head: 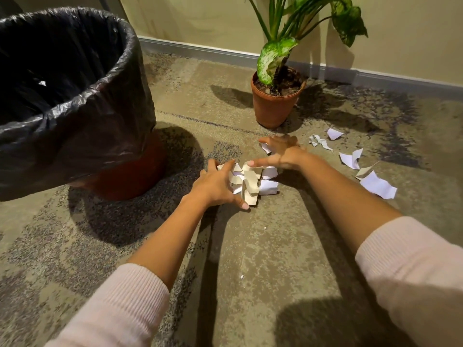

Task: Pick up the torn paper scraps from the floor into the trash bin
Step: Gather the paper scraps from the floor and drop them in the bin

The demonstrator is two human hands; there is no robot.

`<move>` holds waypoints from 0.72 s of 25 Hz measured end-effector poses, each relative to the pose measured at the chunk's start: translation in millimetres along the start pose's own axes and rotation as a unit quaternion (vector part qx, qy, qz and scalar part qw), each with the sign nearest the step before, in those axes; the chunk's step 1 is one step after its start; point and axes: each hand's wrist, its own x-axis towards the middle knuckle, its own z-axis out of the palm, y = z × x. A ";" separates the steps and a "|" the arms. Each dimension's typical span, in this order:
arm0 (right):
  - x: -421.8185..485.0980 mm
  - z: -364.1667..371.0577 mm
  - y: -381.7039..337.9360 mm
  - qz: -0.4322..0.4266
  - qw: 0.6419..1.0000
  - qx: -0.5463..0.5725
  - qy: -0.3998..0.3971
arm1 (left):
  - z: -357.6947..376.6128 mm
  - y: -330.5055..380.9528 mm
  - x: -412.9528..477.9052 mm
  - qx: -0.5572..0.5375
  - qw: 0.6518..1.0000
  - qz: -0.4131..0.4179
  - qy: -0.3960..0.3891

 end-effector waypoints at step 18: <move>-91.3 62.2 -21.7 -0.130 0.990 -0.036 0.038 | 21.2 9.3 -19.1 -0.034 0.992 0.048 0.109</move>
